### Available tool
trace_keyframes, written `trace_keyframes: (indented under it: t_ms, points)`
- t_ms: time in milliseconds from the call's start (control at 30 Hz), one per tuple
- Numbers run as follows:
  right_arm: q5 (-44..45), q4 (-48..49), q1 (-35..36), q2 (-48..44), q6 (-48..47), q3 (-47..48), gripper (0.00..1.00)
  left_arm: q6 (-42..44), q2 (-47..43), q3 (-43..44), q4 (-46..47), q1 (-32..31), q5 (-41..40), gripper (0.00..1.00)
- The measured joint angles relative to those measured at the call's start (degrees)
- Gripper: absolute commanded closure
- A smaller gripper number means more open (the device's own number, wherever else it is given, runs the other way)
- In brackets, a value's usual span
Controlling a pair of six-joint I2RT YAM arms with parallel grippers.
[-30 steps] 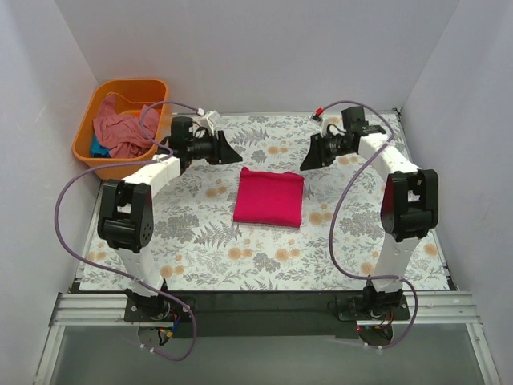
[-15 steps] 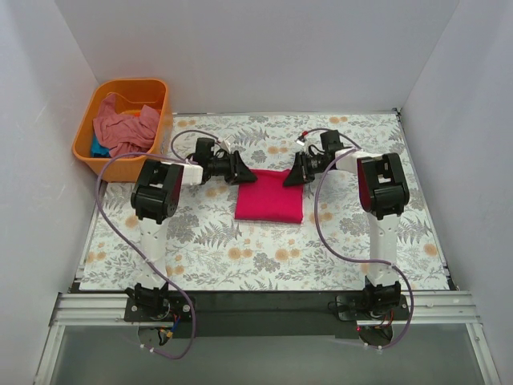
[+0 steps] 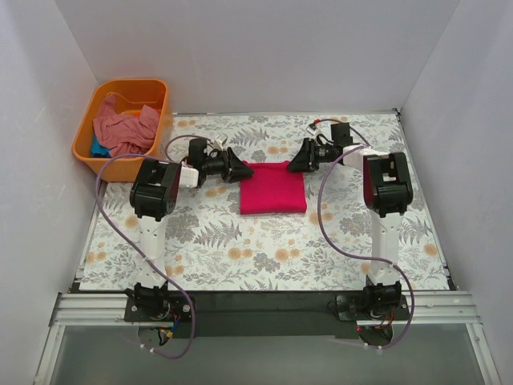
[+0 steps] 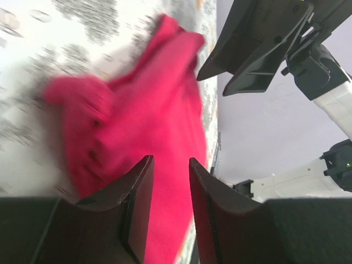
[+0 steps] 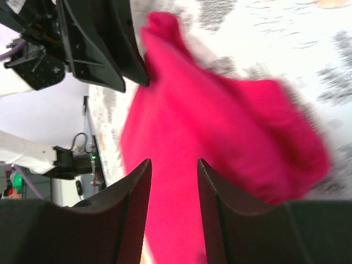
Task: Fold and stack the t-shirts
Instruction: Fold the tshirt
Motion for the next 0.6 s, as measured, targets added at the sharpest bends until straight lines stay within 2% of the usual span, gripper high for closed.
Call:
trace_keyframes:
  t_ms: [167, 300, 433, 600]
  points:
    - [0.0, 2.8, 1.0, -14.7, 2.6, -10.2, 0.54, -0.7, -13.0, -7.8, -0.3, -0.3, 0.3, 0.69]
    - [-1.3, 8.0, 6.0, -24.7, 4.7, -19.8, 0.53, -1.5, -23.5, -14.7, 1.8, -3.0, 0.2, 0.69]
    - [-1.9, 10.1, 10.4, -22.6, 5.4, -25.2, 0.53, -2.9, -24.3, -20.1, 4.4, -6.8, 0.0, 0.69]
    - [-0.8, 9.8, 8.5, -13.9, 5.9, -28.1, 0.54, -3.7, -16.7, -23.8, 2.9, -8.1, -2.4, 0.69]
